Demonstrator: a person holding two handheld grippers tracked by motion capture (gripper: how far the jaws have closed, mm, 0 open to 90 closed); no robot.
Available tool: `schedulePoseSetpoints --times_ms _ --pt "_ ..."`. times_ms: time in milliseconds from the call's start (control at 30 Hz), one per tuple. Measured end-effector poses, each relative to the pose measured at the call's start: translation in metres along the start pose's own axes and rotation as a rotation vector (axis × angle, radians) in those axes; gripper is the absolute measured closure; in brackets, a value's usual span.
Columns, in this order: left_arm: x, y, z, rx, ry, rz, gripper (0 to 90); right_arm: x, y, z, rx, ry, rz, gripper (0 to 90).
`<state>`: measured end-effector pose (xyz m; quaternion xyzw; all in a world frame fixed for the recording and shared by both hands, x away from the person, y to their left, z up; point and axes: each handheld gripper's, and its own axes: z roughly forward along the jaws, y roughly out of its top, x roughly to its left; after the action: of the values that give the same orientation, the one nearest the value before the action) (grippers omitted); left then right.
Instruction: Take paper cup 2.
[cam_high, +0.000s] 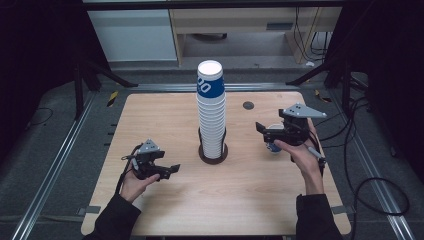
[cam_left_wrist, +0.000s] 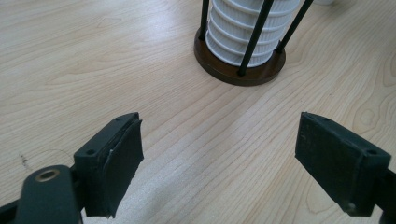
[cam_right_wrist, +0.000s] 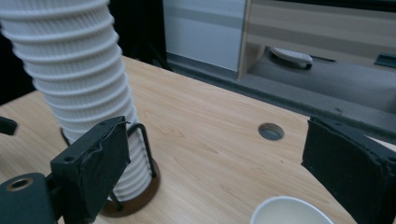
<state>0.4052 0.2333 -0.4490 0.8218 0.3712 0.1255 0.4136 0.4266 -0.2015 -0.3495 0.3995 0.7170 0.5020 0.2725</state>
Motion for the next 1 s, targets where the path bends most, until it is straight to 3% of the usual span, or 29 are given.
schedulePoseSetpoints --times_ms 133,333,367,633,800,1000 --pt "0.0 0.0 0.0 0.0 0.001 -0.006 14.6 0.008 0.005 0.001 -0.025 0.052 0.0 7.4" --pt "0.0 0.002 -0.005 -0.014 0.004 -0.014 15.1 0.018 0.015 0.003 -0.055 0.086 -0.02 7.4" --pt "0.001 0.001 -0.004 -0.013 0.002 -0.017 15.4 0.023 0.023 0.004 -0.086 0.112 -0.012 7.4" --pt "0.002 0.001 -0.005 -0.011 0.019 -0.014 15.8 0.051 0.056 0.016 -0.17 0.182 -0.029 7.4" --pt "0.002 0.001 -0.004 -0.006 0.019 -0.012 15.7 0.068 0.074 0.025 -0.202 0.205 -0.044 7.4" --pt "0.001 0.001 -0.003 0.0 0.017 -0.005 15.7 0.08 0.089 0.041 -0.202 0.213 -0.057 7.2"
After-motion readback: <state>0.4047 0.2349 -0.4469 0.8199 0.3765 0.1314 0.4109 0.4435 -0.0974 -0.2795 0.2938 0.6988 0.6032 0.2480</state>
